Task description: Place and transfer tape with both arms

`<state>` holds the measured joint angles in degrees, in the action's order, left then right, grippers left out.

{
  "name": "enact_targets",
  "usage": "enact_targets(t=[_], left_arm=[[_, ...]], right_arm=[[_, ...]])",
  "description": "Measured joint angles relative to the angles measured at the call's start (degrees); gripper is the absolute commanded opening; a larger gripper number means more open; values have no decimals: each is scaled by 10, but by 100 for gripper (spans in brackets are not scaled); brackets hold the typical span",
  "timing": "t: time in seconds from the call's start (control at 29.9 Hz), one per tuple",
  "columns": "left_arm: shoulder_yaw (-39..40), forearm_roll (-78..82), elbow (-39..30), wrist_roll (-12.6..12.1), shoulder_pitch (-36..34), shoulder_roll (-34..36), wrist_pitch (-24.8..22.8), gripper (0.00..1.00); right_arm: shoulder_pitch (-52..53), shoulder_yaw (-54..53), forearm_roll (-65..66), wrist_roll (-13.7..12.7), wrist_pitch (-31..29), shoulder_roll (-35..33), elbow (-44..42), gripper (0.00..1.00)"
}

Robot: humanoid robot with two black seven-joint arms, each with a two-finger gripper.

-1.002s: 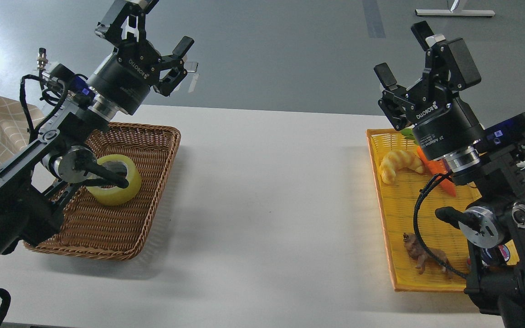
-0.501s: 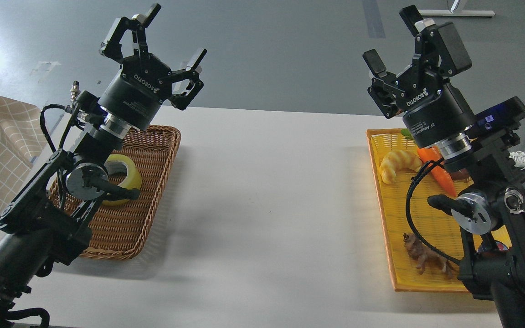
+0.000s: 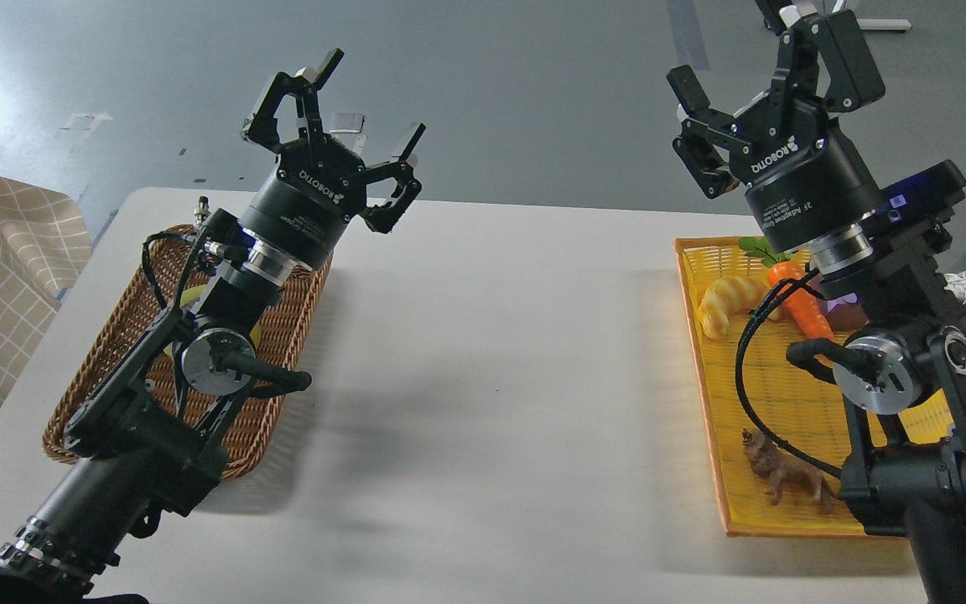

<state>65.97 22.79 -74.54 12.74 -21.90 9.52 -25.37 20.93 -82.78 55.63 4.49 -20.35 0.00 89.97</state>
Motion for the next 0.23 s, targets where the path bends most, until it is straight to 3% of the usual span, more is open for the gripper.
enact_targets(t=[0.23], left_arm=[[-2, 3, -1, 1, 1, 1, 5, 98]], right_arm=[[-7, 2, -2, 1, 1, 0, -8, 100]])
